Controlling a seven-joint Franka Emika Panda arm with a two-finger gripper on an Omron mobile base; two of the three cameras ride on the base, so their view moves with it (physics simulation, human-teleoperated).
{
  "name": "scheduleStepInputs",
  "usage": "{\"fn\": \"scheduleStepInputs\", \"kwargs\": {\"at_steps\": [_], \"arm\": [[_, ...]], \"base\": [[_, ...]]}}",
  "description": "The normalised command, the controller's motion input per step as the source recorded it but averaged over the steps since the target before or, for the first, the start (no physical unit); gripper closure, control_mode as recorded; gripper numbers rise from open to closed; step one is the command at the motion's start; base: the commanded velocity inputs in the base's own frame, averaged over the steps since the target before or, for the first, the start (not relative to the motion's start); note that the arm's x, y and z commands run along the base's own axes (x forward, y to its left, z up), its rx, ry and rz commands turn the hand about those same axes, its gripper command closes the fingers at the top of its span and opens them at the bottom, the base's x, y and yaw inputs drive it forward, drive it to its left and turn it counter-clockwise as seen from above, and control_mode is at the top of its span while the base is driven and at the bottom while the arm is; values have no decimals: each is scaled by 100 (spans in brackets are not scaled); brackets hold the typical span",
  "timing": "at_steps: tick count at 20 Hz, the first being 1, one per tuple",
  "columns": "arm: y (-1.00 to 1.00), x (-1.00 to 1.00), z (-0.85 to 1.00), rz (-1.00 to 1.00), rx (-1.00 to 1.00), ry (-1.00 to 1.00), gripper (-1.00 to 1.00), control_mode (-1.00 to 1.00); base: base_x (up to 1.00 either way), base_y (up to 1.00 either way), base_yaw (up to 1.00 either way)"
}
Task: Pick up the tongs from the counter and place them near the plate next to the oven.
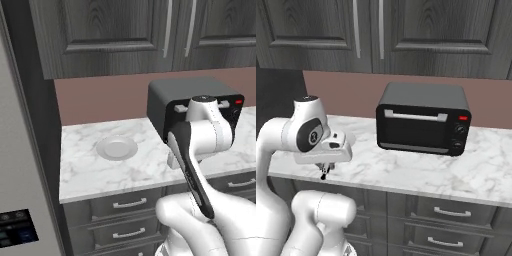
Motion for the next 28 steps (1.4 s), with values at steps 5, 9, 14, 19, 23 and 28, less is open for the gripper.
{"fn": "scheduleStepInputs", "kwargs": {"at_steps": [5,9,14,19,23,28], "arm": [[0,70,-20,-53,0,1,100,-100],[-14,67,-7,-10,3,4,100,-100],[14,54,-56,0,0,0,100,-100],[4,38,-59,0,0,0,100,-100],[0,51,-37,0,0,-1,100,-100],[10,62,-32,0,0,0,100,-100]], "base": [[0,0,0],[0,0,0],[0,0,0],[0,0,0],[0,0,0],[0,0,0]]}}
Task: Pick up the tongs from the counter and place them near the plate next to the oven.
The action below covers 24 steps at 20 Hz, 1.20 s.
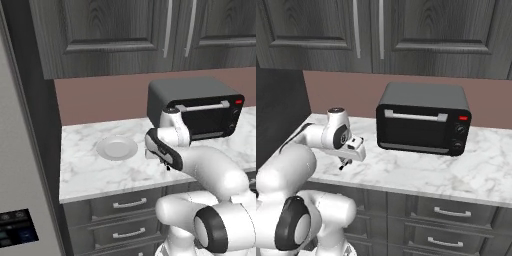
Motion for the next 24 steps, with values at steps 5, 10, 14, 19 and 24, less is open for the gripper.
{"fn": "scheduleStepInputs", "kwargs": {"at_steps": [5,10,14,19,24], "arm": [[14,44,-23,0,0,-3,100,-100],[1,48,-17,0,0,-6,100,-100],[0,48,-38,0,0,-1,100,-100],[1,37,-30,0,0,0,100,-100],[0,31,-4,0,0,0,100,-100]], "base": [[0,0,0],[0,0,0],[0,0,0],[0,0,0],[0,0,0]]}}
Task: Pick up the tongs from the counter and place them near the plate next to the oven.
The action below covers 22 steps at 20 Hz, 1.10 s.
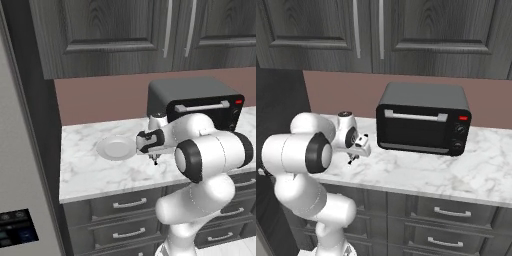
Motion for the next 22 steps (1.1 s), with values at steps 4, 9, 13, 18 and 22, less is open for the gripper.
{"fn": "scheduleStepInputs", "kwargs": {"at_steps": [4,9,13,18,22], "arm": [[0,27,-12,0,0,0,100,-100],[0,28,-22,0,0,-1,100,-100],[1,11,-15,0,0,0,100,-100],[0,1,-6,0,0,0,-100,-100],[0,0,0,0,0,0,-100,-100]], "base": [[0,0,0],[0,0,0],[0,0,0],[0,0,0],[0,0,0]]}}
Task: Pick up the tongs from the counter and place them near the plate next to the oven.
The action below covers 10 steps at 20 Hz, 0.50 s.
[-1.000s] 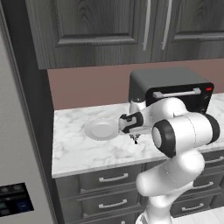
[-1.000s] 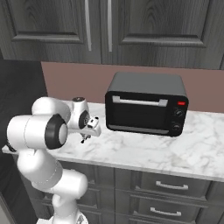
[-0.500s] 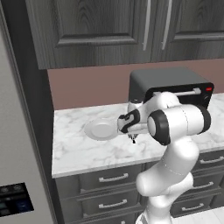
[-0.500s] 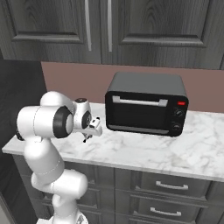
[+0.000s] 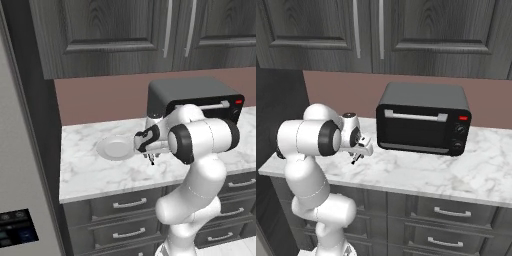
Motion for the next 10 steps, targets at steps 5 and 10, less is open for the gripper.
{"fn": "scheduleStepInputs", "kwargs": {"at_steps": [5,10], "arm": [[0,0,0,0,0,0,-100,-100],[0,-5,0,0,0,0,-100,-100]], "base": [[0,0,0],[0,0,0]]}}
